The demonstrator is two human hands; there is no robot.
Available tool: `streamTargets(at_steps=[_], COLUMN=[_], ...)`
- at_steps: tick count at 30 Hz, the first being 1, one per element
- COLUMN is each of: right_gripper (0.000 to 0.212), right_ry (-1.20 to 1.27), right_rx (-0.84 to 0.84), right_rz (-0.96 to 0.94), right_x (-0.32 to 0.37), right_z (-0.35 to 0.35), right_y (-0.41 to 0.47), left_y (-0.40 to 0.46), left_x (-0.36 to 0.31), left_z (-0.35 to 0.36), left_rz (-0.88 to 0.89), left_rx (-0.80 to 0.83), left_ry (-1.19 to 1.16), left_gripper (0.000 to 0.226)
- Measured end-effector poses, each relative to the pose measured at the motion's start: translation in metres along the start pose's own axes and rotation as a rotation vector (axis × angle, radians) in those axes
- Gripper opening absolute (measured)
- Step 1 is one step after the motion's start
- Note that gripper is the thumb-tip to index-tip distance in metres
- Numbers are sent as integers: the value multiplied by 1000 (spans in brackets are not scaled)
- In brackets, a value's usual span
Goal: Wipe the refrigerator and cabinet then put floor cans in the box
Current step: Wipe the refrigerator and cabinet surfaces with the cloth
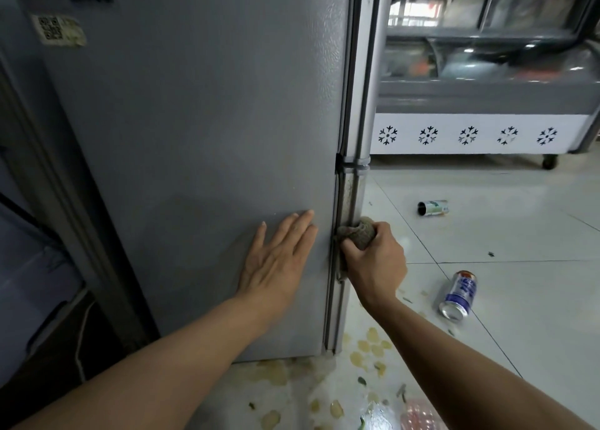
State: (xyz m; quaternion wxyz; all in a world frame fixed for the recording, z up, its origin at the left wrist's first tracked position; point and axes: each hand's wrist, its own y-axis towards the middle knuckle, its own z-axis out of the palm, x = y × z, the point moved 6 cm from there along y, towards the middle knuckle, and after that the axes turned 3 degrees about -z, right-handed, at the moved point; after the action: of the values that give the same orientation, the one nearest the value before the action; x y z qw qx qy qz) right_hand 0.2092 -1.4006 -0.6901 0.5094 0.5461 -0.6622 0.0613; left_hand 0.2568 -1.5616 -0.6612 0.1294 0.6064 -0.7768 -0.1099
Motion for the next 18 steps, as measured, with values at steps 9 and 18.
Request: streamTargets(at_steps=[9,18], right_gripper=[39,38], right_ry=[47,186], right_rx=[-74,-156], right_rz=[-37,-113], right_x=[31,70], right_z=[-19,-42], right_y=[19,43], left_y=[9,35], left_x=[-3,0], left_z=[-47,-130], left_rz=[-30,64], left_rx=[-136,-427], left_ry=[-91,-31], left_gripper=[78,73])
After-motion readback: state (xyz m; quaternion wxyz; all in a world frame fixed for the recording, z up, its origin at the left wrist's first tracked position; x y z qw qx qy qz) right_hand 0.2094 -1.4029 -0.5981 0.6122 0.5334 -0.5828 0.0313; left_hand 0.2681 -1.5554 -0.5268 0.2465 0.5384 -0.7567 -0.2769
